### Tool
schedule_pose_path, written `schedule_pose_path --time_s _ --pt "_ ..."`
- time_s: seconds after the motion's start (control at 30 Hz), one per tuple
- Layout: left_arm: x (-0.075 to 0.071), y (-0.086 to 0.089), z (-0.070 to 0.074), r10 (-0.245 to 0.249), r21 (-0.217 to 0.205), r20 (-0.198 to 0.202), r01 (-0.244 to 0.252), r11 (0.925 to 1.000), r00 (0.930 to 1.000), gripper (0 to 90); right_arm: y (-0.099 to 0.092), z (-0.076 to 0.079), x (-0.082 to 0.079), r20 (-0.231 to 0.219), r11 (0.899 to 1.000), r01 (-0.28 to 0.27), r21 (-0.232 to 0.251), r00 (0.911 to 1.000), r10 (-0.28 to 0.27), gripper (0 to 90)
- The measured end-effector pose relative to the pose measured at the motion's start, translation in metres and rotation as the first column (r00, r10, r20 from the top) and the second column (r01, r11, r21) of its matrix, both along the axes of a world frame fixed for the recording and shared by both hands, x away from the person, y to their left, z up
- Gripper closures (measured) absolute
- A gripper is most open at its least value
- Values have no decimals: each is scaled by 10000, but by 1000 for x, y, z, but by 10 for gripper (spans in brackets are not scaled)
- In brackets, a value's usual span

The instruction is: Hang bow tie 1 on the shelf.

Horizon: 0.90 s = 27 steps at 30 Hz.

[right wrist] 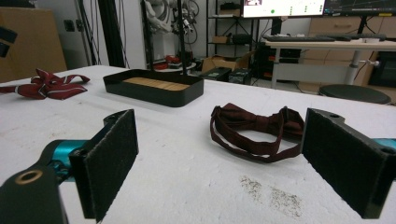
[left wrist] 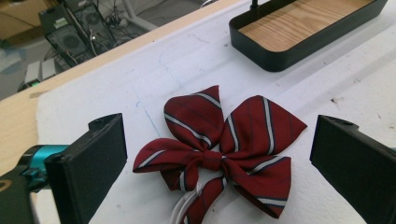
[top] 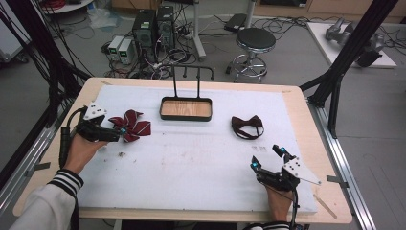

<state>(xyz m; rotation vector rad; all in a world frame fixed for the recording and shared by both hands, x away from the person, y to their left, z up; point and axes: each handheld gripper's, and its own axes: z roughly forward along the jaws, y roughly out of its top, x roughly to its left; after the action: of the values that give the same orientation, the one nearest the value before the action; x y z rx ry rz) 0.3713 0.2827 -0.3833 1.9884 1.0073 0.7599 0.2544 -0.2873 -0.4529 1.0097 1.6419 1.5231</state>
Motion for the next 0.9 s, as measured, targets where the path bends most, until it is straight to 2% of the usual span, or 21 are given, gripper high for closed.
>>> schedule_pose_path --time_s 0.07,0.1,0.2,0.37,0.47,0.53,0.63,0.67,0.73,0.9 --pt "2 0 -1 -38 36 -82 39 10000 10000 42 0 0 0 28 10000 -7 -13 10000 7 104" --pt "6 0 -3 -34 88 -281 37 10000 9996 43 0 0 0 12 10000 13 -16 10000 -13 104" --pt "13 -1 -6 -30 195 -502 40 9998 9987 43 0 0 0 36 10000 3 -50 10000 -3 104" --pt "20 -3 -11 -81 244 -710 99 9997 9974 43 0 0 0 54 10000 34 -90 10000 -33 105" --pt "26 -2 -14 -97 376 -965 134 9992 9953 43 0 0 0 20 10000 41 -57 10000 -40 104" --pt "32 0 -17 -73 467 -1337 137 9988 9910 43 0 0 0 14 9999 64 -83 10000 -64 105" --pt "37 0 -18 -78 476 -1494 150 9988 9888 43 1 0 0 2 9999 77 -155 10000 -77 104" --pt "37 1 -18 -184 483 -1530 261 9985 9881 71 1 0 0 0 9998 85 -155 10000 -85 104" --pt "39 1 -19 -341 499 -1559 424 9979 9872 183 1 0 0 -21 9998 106 -138 9999 -106 104" --pt "42 1 -23 -242 623 -1703 353 9974 9851 175 2 0 0 -8 9998 153 -157 9999 -153 104"
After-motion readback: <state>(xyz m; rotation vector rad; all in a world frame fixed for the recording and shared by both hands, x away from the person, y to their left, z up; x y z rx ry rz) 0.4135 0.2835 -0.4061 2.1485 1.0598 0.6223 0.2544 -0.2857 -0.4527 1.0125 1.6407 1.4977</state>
